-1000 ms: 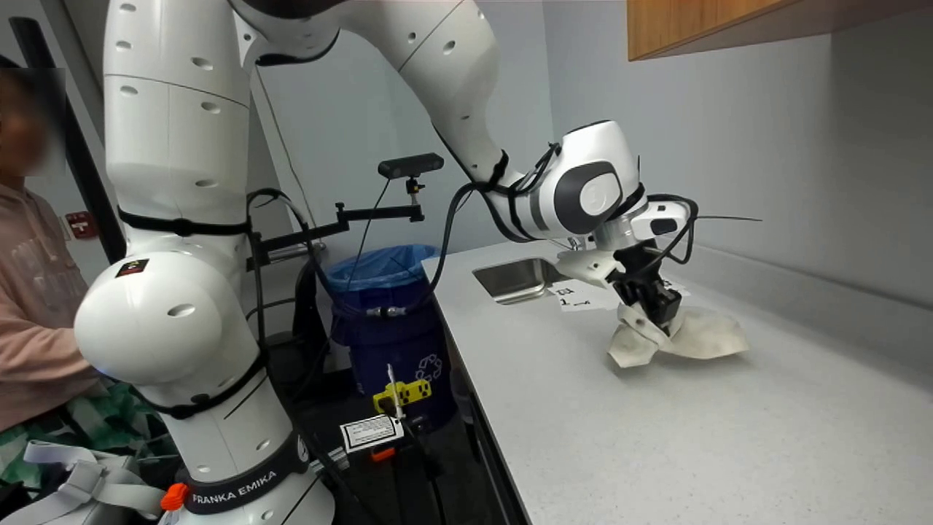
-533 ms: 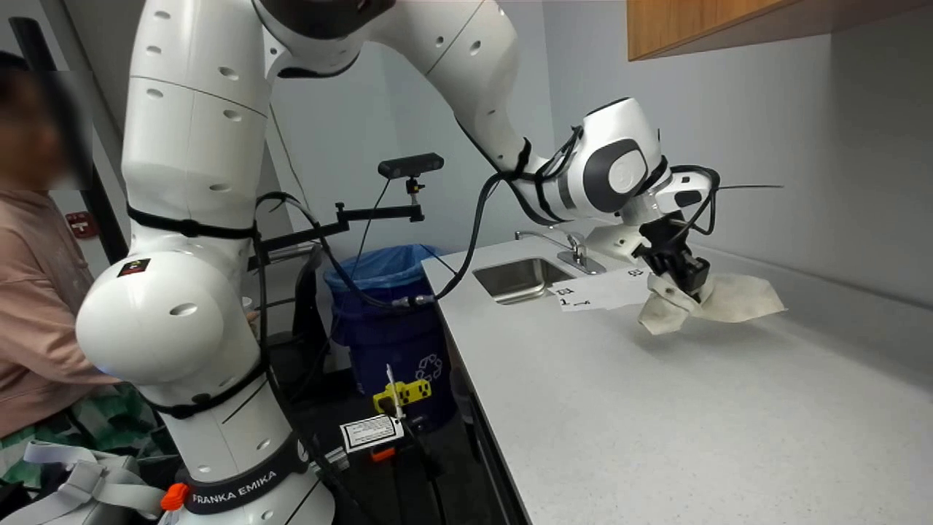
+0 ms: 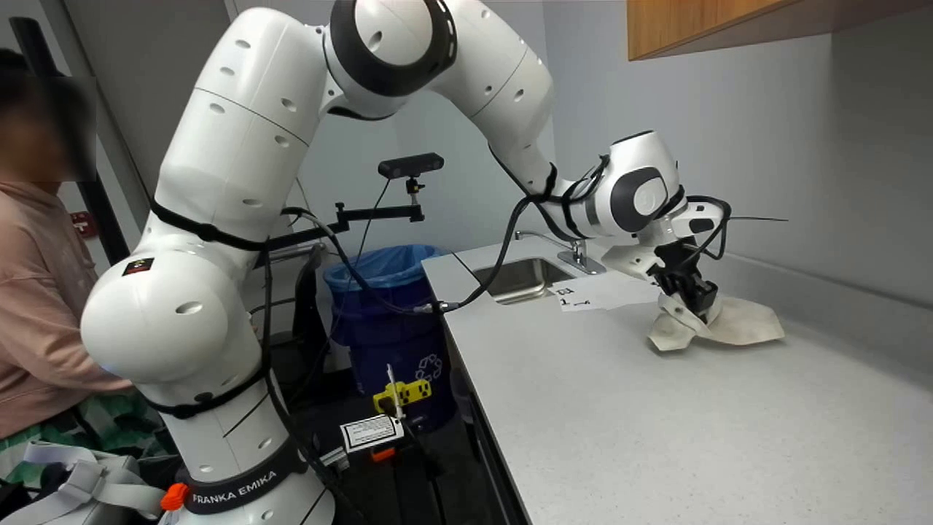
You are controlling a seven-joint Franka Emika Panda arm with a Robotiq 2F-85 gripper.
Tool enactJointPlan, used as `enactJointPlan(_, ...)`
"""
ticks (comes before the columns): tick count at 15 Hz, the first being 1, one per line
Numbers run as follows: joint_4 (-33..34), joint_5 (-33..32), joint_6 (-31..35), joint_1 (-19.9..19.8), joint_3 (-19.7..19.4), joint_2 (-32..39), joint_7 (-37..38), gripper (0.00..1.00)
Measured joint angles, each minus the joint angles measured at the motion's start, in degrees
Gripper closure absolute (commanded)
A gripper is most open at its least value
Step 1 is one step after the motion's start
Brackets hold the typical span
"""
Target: Use the cloth to wipe the counter
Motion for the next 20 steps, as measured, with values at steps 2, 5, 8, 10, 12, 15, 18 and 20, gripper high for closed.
enactJointPlan(2, 2.1, 0.6, -2.1, 0.0, 0.1, 2.0, 0.0, 0.96)
enactJointPlan(5, 3.1, 1.7, -4.6, 0.0, 0.4, 3.6, -0.4, 0.96)
enactJointPlan(8, 2.8, 1.9, -5.9, 0.0, 0.9, 4.1, -0.9, 0.96)
enactJointPlan(10, 2.3, 1.9, -6.1, 0.0, 1.1, 3.8, -2.0, 0.96)
enactJointPlan(12, 0.8, 1.9, -6.1, 0.0, 1.3, 2.9, -3.2, 0.96)
enactJointPlan(15, -3.7, 1.9, -5.9, 0.0, 1.6, 0.1, -5.2, 0.96)
enactJointPlan(18, -10.2, 1.6, -5.5, 0.0, 1.5, -3.8, -7.4, 0.96)
enactJointPlan(20, -15.3, 0.1, -5.1, 0.0, 1.3, -6.8, -8.3, 0.96)
